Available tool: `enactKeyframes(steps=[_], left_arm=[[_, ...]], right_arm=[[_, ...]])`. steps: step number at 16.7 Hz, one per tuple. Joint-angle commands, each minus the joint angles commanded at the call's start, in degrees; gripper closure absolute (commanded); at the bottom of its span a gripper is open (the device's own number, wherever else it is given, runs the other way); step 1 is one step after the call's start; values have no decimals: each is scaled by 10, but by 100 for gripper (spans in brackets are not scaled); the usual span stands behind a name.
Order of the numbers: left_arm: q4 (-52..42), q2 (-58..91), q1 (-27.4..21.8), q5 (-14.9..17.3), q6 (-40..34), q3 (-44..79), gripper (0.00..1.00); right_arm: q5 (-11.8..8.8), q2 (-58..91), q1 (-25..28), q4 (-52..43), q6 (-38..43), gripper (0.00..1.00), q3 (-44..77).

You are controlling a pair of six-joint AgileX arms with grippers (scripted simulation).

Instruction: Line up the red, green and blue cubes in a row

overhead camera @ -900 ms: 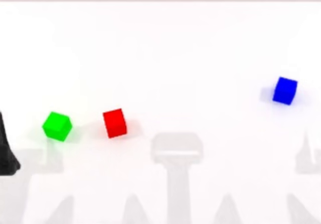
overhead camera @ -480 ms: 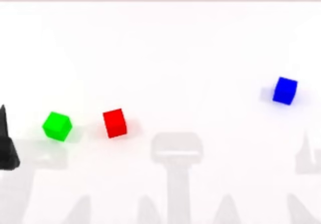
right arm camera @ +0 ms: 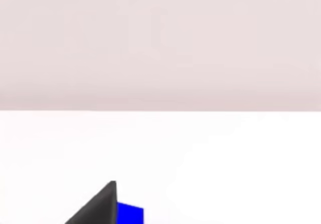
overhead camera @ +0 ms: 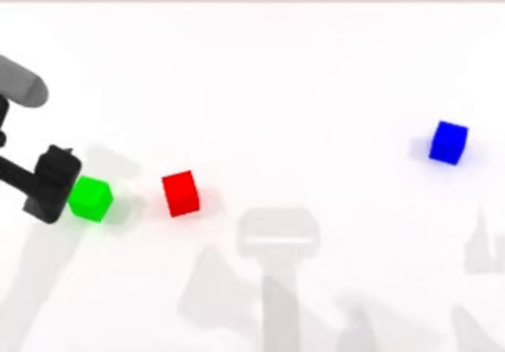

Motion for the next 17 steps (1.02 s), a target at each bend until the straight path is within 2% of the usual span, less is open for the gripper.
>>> enactKeyframes(steps=[5, 9, 13, 17], left_arm=[[-172, 325, -64, 2, 112, 223, 0], [-278, 514, -106, 3, 187, 376, 0], [-343, 631, -135, 2, 237, 488, 0], [-362, 670, -143, 1, 253, 525, 0]], right_arm=[[0, 0, 0, 0, 0, 0, 0], [0, 0, 0, 0, 0, 0, 0], [0, 0, 0, 0, 0, 0, 0], [0, 0, 0, 0, 0, 0, 0]])
